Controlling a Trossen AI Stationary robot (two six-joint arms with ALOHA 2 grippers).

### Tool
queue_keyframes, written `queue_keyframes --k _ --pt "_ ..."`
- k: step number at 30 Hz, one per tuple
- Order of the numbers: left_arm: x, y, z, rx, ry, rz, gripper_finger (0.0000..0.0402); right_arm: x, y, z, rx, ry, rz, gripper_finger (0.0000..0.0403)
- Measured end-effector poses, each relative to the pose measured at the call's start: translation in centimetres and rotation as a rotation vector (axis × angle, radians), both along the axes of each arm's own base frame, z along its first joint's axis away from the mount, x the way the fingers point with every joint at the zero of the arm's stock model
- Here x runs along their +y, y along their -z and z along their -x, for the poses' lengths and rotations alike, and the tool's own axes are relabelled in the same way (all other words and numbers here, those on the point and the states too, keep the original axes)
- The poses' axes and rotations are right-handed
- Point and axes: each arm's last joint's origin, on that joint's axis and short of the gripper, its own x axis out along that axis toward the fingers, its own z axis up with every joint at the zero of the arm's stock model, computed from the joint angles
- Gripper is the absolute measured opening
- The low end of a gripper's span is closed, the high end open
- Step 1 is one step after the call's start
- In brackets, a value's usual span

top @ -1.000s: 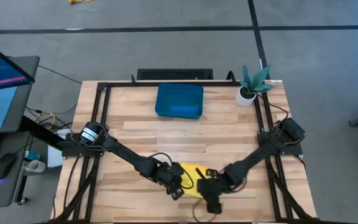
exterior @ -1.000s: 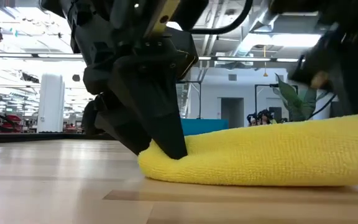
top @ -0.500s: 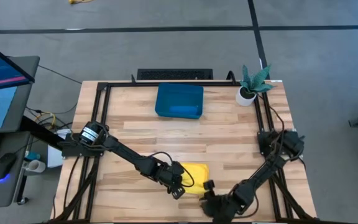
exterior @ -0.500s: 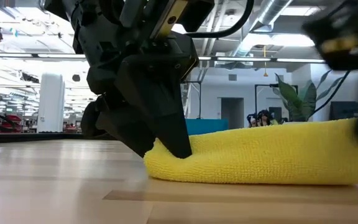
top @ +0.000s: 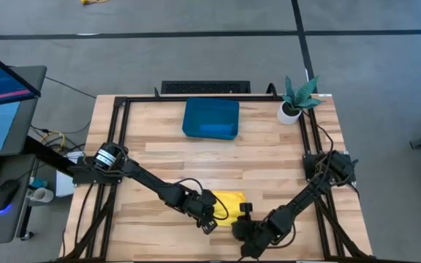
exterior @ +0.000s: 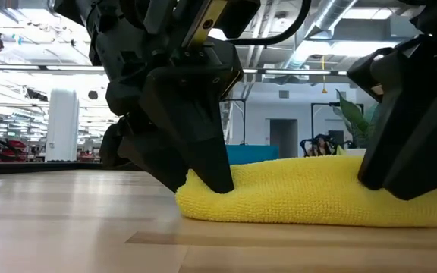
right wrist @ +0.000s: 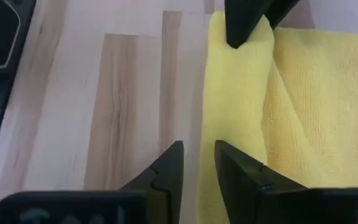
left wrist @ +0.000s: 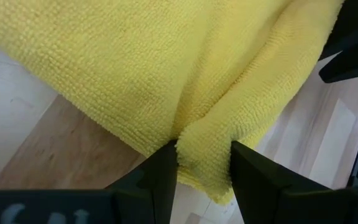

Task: Roll microfiber towels into tight, uniform cylinder then place into a basket
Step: Roll the yellow microfiber cloth

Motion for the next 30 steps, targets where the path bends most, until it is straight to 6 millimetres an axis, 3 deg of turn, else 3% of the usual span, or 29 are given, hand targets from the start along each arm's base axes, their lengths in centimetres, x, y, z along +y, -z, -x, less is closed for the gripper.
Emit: queue_keyframes --k 11,19,30 --pt "0.0 0.0 0.0 -0.005 0.011 -0.004 0.0135 -2.0 0.4 -0.4 0.071 0.211 -0.049 0.0111" --pt "0.0 0.0 0.0 -0.01 0.038 -0.02 0.0135 -3.6 0.3 -1.8 0.15 0.227 -0.143 0.0111" --pt "0.0 0.0 0.0 -0.009 0.041 -0.022 0.0135 -2.4 -1.5 -0.8 0.085 0.174 -0.139 0.0111"
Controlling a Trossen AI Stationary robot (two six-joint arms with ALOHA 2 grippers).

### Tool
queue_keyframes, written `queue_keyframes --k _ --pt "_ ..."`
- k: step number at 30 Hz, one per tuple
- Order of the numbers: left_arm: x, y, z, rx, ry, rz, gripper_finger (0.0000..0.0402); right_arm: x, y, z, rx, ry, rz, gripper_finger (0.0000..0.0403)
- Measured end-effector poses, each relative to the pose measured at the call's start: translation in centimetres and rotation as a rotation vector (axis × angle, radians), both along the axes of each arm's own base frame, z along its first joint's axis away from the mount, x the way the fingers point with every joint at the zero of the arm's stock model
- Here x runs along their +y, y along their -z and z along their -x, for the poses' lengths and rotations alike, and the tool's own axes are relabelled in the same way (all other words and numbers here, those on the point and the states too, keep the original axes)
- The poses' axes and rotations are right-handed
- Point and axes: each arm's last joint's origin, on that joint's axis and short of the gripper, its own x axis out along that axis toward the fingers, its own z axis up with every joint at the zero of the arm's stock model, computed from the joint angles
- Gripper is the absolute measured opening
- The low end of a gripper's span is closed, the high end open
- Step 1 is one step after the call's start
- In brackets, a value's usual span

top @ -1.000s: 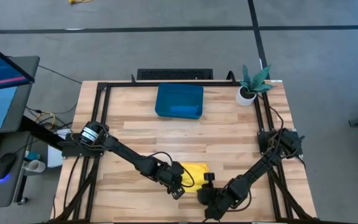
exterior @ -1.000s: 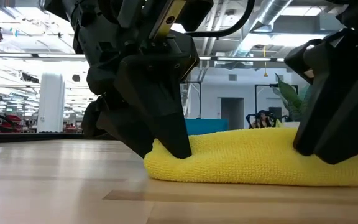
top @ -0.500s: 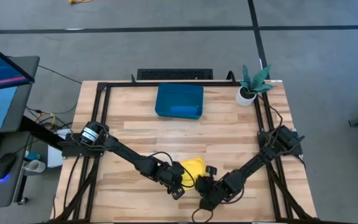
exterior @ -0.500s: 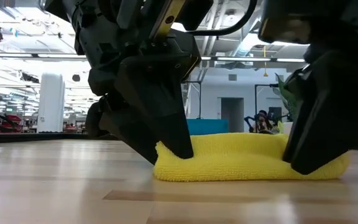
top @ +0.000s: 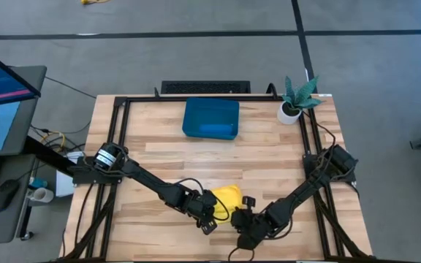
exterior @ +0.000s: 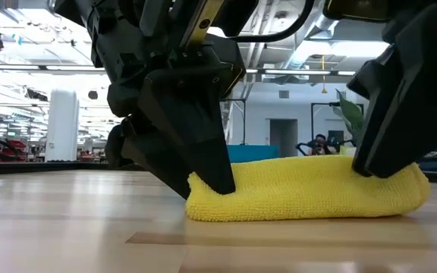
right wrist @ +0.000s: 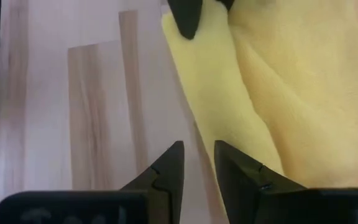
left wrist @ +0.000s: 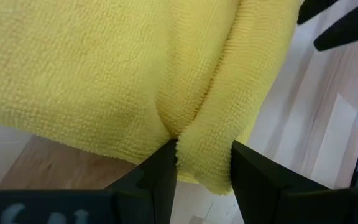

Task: Roll microfiber towels into tight, uniform cylinder then place into a basket
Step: Roll the yellow microfiber cloth

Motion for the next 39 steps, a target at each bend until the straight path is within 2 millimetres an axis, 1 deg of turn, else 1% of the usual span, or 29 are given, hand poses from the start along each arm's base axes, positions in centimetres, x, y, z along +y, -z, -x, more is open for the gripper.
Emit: queue_keyframes --k 6,13,17,21,26,31,36,39 --pt "0.0 0.0 0.0 0.0 0.0 0.0 0.0135 -0.3 -0.1 0.2 -0.006 0.032 0.042 0.0111" --pt "0.0 0.0 0.0 0.0 0.0 0.0 0.0135 -1.3 0.1 0.2 0.032 0.09 0.083 0.0111" --pt "0.0 0.0 0.0 0.0 -0.001 0.0 0.0135 -1.6 0.0 -0.2 0.021 0.105 0.072 0.0111" --pt "0.0 0.0 0.0 0.0 0.0 0.0 0.0135 -2.3 0.2 -0.5 0.035 0.17 0.052 0.0111" --pt "0.0 0.0 0.0 -0.009 0.045 -0.026 0.0135 -3.2 0.5 -1.1 0.077 0.2 0.019 0.0111" --pt "-0.3 -0.3 -0.1 -0.055 0.089 -0.111 0.0135 -4.0 0.9 -1.2 0.12 0.222 -0.014 0.0111" --pt "-1.0 -1.5 0.2 -0.102 0.142 -0.238 0.0135 -4.8 1.4 -1.2 0.156 0.253 -0.069 0.0111" --pt "-1.3 -2.6 0.7 -0.09 0.161 -0.323 0.0135 -5.2 1.5 -1.3 0.161 0.275 -0.089 0.0111"
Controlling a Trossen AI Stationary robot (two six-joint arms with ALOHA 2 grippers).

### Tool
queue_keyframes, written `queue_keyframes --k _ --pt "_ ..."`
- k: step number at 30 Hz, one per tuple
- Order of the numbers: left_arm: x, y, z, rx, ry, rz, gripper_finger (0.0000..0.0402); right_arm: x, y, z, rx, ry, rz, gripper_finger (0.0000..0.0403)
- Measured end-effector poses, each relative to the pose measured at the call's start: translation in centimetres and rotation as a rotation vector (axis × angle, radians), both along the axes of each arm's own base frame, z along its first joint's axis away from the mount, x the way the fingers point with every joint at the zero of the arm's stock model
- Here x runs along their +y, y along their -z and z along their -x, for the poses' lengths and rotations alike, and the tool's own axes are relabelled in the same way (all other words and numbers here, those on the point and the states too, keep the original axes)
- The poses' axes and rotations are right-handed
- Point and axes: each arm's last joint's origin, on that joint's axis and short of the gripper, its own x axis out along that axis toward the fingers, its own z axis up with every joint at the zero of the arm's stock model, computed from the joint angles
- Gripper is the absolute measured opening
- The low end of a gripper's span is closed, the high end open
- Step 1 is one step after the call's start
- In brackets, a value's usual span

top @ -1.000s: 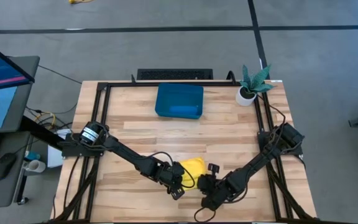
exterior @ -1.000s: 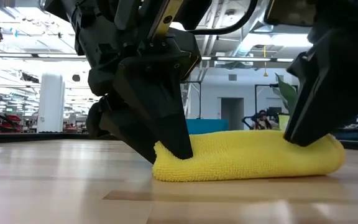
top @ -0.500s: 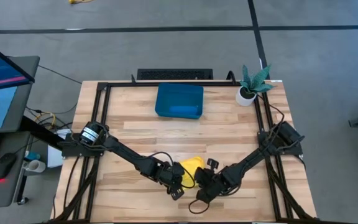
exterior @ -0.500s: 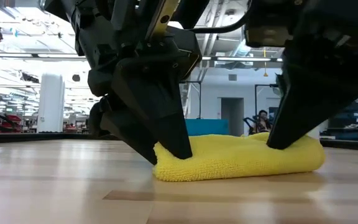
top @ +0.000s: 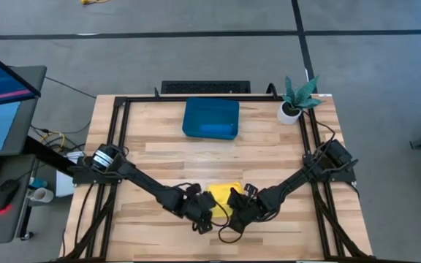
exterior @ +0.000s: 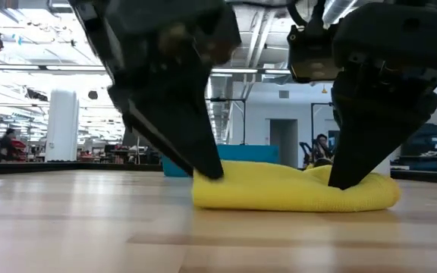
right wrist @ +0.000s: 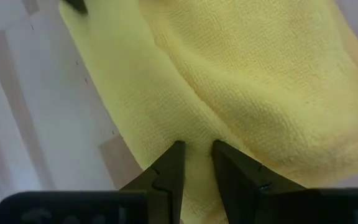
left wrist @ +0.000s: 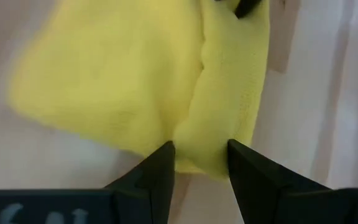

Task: Roll microfiber towels into tight, uniform cylinder then place into a basket
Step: Roll the yellow microfiber cloth

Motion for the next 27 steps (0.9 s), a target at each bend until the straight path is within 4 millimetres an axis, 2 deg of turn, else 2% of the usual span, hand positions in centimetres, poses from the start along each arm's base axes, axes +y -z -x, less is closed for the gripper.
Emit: queue_keyframes --k 6,10,14,20,27 --pt "-1.3 -2.4 1.9 -0.031 0.002 -0.203 0.0135 -0.1 0.1 -0.1 -0.006 0.018 -0.015 0.0111" --pt "-3.7 -3.6 2.4 -0.137 0.152 -0.365 0.0135 -0.1 0.1 -0.2 -0.009 0.019 -0.02 0.0111" --pt "-5.3 -3.4 2.1 -0.211 0.307 -0.442 0.0135 -0.1 0.1 -0.2 -0.01 0.02 -0.022 0.0111" --pt "-4.6 -1.2 0.6 -0.195 0.314 -0.456 0.012 -0.1 0.2 -0.3 -0.012 0.019 -0.023 0.0111" --pt "-3.2 -1.1 -0.3 -0.177 0.306 -0.418 0.0041 -0.1 0.2 -0.3 -0.014 0.019 -0.024 0.0111"
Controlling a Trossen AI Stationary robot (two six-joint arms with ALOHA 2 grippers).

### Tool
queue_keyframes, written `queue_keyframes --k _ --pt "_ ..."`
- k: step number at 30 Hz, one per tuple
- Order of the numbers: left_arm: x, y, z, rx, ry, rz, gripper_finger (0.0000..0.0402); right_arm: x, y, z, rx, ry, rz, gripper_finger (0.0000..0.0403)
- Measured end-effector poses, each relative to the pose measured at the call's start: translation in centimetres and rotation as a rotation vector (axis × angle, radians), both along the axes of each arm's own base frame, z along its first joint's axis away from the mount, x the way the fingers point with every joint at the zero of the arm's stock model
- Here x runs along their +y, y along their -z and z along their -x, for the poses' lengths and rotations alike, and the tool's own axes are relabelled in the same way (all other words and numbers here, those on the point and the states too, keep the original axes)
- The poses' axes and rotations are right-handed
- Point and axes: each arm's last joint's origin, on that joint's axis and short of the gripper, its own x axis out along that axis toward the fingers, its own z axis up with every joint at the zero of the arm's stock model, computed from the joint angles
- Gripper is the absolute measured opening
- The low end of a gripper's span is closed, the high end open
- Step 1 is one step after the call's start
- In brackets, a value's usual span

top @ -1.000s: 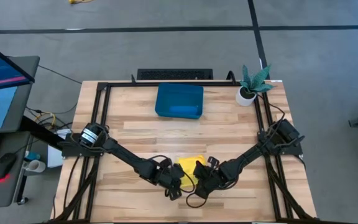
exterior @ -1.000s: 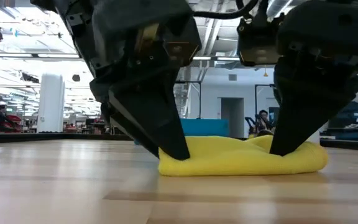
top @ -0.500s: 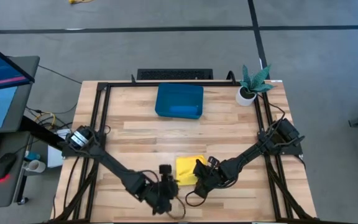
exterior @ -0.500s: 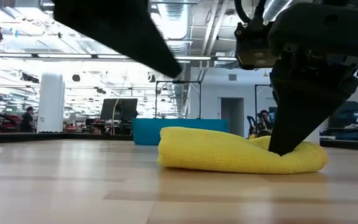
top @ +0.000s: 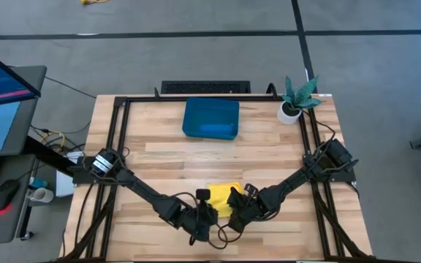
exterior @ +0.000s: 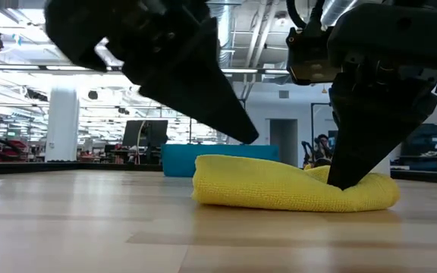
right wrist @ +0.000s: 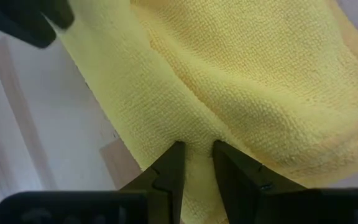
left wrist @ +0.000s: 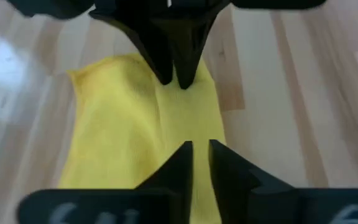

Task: Roll microfiber towels into tight, uniform cylinder then place into a basket
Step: Roll the yellow microfiber cloth

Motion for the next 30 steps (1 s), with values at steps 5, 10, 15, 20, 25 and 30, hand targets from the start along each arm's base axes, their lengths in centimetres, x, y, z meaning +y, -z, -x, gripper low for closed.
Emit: queue_keyframes --k 5,10,15,20,25,30 --pt "1.1 0.6 -0.3 0.059 0.023 0.065 0.0004 0.0 0.0 0.0 -0.001 0.0 -0.001 0.0111" --pt "2.3 1.0 -0.3 0.078 -0.079 0.072 0.0008 0.2 0.0 0.0 -0.006 -0.009 -0.003 0.0111" --pt "2.6 2.1 -0.6 0.147 -0.059 0.141 0.0008 0.5 0.0 0.2 -0.009 -0.021 -0.002 0.0111" --pt "2.7 3.2 -0.8 0.165 -0.101 0.163 0.0009 0.6 -0.1 0.1 -0.01 -0.019 -0.037 0.0113" --pt "3.1 3.4 -0.5 0.171 -0.195 0.161 0.0009 0.6 -0.1 0.0 -0.005 -0.032 -0.054 0.0115" --pt "3.1 3.5 -0.5 0.18 -0.189 0.157 0.0009 0.5 -0.1 -0.1 -0.008 -0.045 -0.051 0.0144"
